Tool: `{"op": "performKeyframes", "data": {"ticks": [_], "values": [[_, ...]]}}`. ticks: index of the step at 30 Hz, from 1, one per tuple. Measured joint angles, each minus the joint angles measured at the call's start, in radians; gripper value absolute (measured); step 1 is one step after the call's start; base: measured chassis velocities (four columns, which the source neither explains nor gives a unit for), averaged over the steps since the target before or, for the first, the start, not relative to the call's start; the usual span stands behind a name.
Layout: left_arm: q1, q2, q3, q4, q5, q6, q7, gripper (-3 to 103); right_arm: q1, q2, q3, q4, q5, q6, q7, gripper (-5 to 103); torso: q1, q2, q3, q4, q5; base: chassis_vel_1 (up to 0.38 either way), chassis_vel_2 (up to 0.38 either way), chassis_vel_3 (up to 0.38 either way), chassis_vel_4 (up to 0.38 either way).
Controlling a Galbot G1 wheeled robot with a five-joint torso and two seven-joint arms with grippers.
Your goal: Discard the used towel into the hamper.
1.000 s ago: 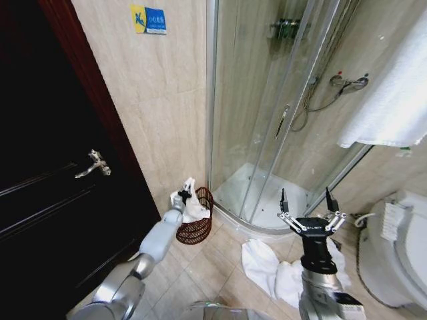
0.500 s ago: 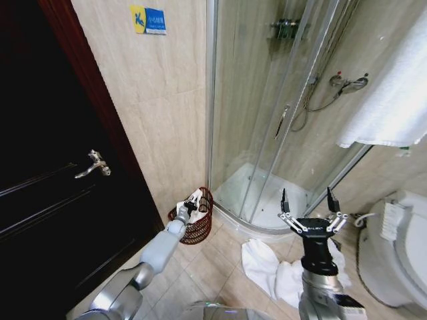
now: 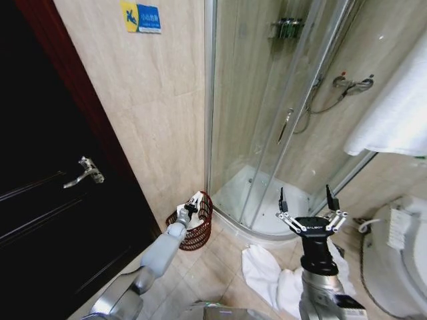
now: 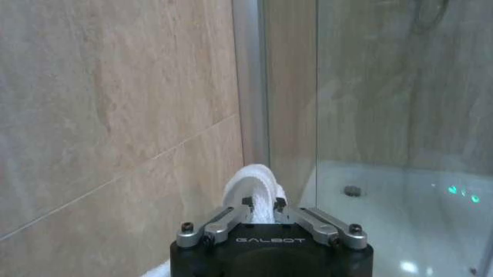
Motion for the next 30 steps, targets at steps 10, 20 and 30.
{"op": "performKeyframes", "data": {"ticks": [10,20,30], "values": [[0.007,-0.021,0.024,0.029,-0.011,0.02,-0.004,6,-0.002,0.002,0.003,0.002,0.028,0.031,-0.064,100,-0.001,0.0,0.0,-0.0002,0.0,-0.014,0.021,0.008,-0.013],[0.013,-0.032,0.048,0.068,0.006,0.065,-0.038,19,-0.006,0.009,0.006,0.004,0.029,0.045,-0.065,100,-0.001,0.0,0.0,0.0,0.0,0.0,0.0,0.0,0.0],[0.032,-0.027,0.048,0.055,0.039,0.125,-0.065,52,-0.007,0.017,0.007,0.0,0.024,0.052,-0.051,100,-0.001,0.0,0.0,0.0,0.0001,0.0,0.0,0.0,0.0]]}}
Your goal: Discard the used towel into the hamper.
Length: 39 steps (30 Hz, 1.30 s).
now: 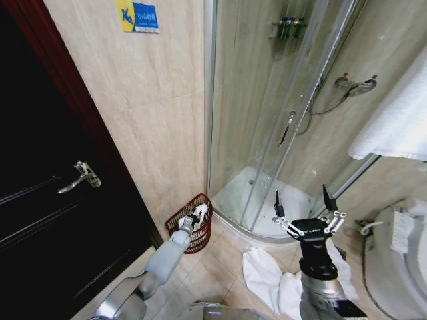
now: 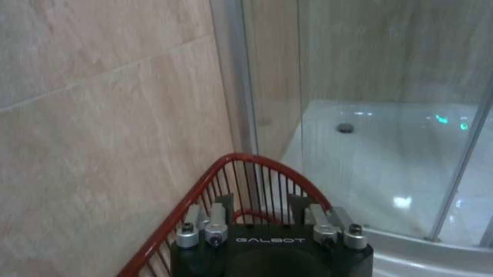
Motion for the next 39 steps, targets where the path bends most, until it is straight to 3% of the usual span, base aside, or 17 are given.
{"op": "performKeyframes", "data": {"ticks": [2,3,5,6,8,10,12,13,19,25,26,29,34,37,39], "values": [[0.014,-0.002,0.0,-0.024,-0.05,0.023,-0.007,63,0.004,0.005,-0.002,-0.001,-0.011,-0.002,0.018,100,0.0,0.0,0.0,-0.0002,-0.0002,0.0,0.0,0.0,0.0],[0.023,-0.001,0.0,-0.033,-0.057,0.027,-0.01,68,0.006,0.008,-0.002,-0.001,-0.04,-0.011,0.063,100,0.0,0.0,0.0,-0.0002,-0.0002,0.0,0.0,0.0,0.0],[0.027,0.0,-0.001,-0.036,-0.056,0.028,-0.012,68,0.007,0.01,-0.002,-0.001,-0.051,-0.016,0.081,100,0.0,0.0,0.0,-0.0003,-0.0002,0.0,0.0,0.0,0.0],[0.037,0.004,-0.005,-0.045,-0.049,0.03,-0.02,79,0.007,0.011,0.0,-0.003,-0.081,-0.034,0.131,100,0.0,0.0,0.0,-0.0002,-0.0002,0.0,0.0,0.0,0.0],[0.042,0.006,-0.009,-0.051,-0.043,0.032,-0.022,79,0.007,0.011,0.001,-0.003,-0.092,-0.039,0.151,100,0.0,0.0,0.0,-0.0002,-0.0002,0.0,0.0,0.0,0.0],[0.058,0.013,-0.02,-0.068,-0.03,0.038,-0.024,89,0.004,0.01,0.003,-0.002,-0.124,-0.054,0.19,100,0.0,0.0,0.0,-0.0002,-0.0002,0.0,0.0,0.0,0.0],[0.071,0.021,-0.023,-0.086,-0.058,0.045,-0.021,94,0.002,0.009,0.003,0.001,-0.138,-0.059,0.198,100,0.0,0.0,0.0,-0.0001,-0.0002,0.0,0.0,0.0,0.0],[0.086,0.03,-0.026,-0.115,-0.114,0.062,-0.018,98,0.0,0.009,0.002,0.006,-0.152,-0.064,0.202,100,0.0,0.0,0.0,-0.0001,-0.0002,0.0,0.0,0.0,0.0],[0.15,0.068,-0.062,-0.22,-0.184,0.105,-0.007,100,-0.007,0.006,-0.009,0.018,-0.17,-0.078,0.202,100,0.0,0.0,0.0,-0.0003,-0.0004,0.0,0.0,0.0,0.0],[0.302,0.143,-0.179,-0.505,-0.209,0.188,0.006,100,-0.014,-0.006,-0.019,0.035,-0.164,-0.12,0.226,100,0.0,0.0,0.0,0.0,-0.0001,0.0,0.0,0.0,0.0],[0.302,0.143,-0.179,-0.505,-0.209,0.188,0.006,100,-0.014,-0.006,-0.019,0.035,-0.164,-0.12,0.226,100,0.0,0.0,0.0,0.0,-0.0001,0.0,0.0,0.0,0.0],[0.438,0.183,-0.257,-0.702,-0.171,0.217,0.043,100,-0.005,-0.008,-0.011,0.051,-0.16,-0.167,0.222,100,0.0,0.0,0.0,0.0001,-0.0003,0.0,0.0,0.0,0.0],[0.547,0.184,-0.352,-0.843,-0.149,0.251,0.076,100,-0.001,-0.009,-0.009,0.067,-0.153,-0.217,0.229,100,0.0,0.0,0.0,-0.0001,-0.0004,0.0,0.0,0.0,0.0],[0.642,0.182,-0.444,-0.977,-0.148,0.268,0.14,100,0.003,-0.011,-0.018,0.074,-0.152,-0.251,0.234,100,0.0,0.0,0.0,0.0,-0.0004,0.0,0.0,0.0,0.0],[0.664,0.18,-0.465,-1.01,-0.149,0.268,0.152,100,0.004,-0.011,-0.02,0.075,-0.152,-0.257,0.236,100,0.0,0.0,0.0,-0.0002,-0.0003,0.0,0.0,0.0,0.0]]}}
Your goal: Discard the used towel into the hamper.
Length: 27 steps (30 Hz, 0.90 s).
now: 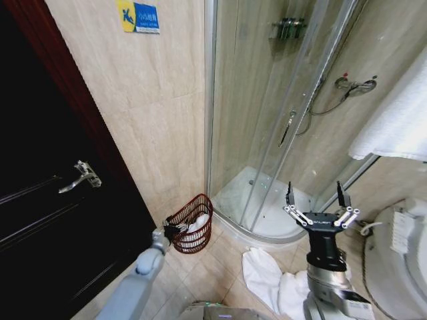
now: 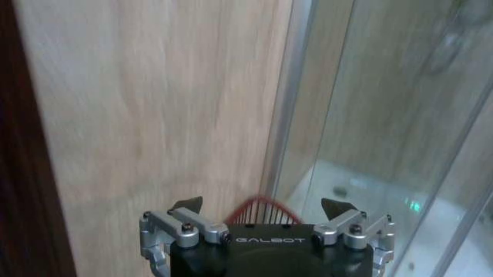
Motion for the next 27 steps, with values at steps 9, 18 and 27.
{"op": "performKeyframes", "data": {"ticks": [9,18,27], "values": [[0.178,-0.109,-0.169,-0.287,0.02,-0.006,0.022,100,0.015,-0.002,0.0,-0.005,0.022,-0.068,0.021,100,0.0,0.0,0.0,0.0,0.0001,0.0,0.0,0.0,0.0],[0.292,-0.291,-0.211,-0.477,0.041,-0.006,0.033,100,0.006,-0.012,-0.008,-0.006,0.038,-0.098,0.02,100,0.0,0.0,0.0,0.0,0.0005,0.0,0.0,0.0,0.0],[0.339,-0.357,-0.189,-0.577,0.144,-0.059,0.018,100,0.018,-0.019,-0.008,-0.016,0.062,-0.125,0.028,100,0.0,0.0,0.0,0.0001,0.0005,0.0,0.0,0.0,0.0]]}}
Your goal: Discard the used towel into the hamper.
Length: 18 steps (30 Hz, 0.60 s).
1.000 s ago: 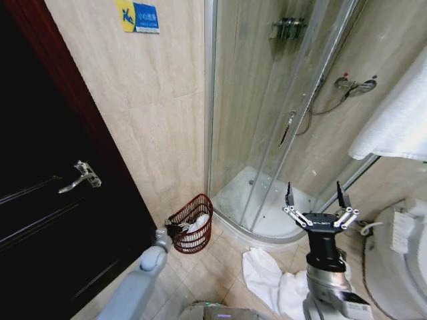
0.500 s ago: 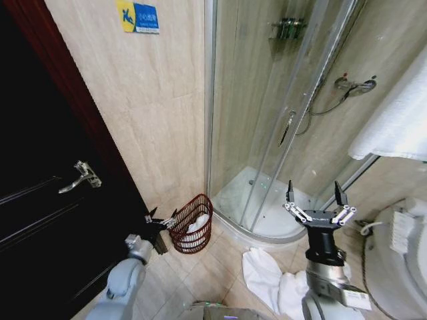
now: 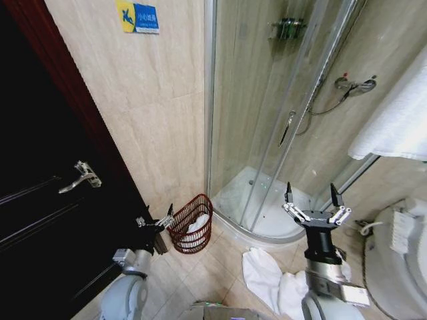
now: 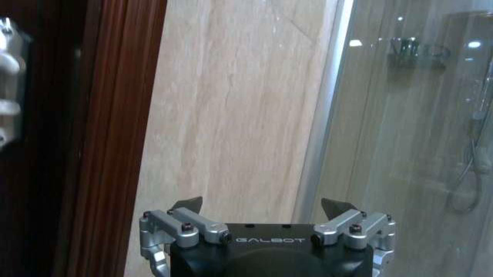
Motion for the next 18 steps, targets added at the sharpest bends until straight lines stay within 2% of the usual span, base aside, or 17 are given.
{"op": "performKeyframes", "data": {"ticks": [10,18], "values": [[0.035,-0.018,0.009,-0.013,0.015,-0.033,0.0,100,0.013,-0.001,-0.006,-0.006,0.018,-0.013,0.006,100,0.0,0.0,0.0,0.0,-0.0001,0.0,0.0,0.0,0.0],[0.034,-0.018,0.01,-0.007,0.015,-0.035,0.0,100,0.013,-0.003,-0.006,-0.005,0.037,-0.001,-0.003,100,0.0,0.0,0.0,0.0,-0.0002,0.0,0.0,0.0,0.0]]}}
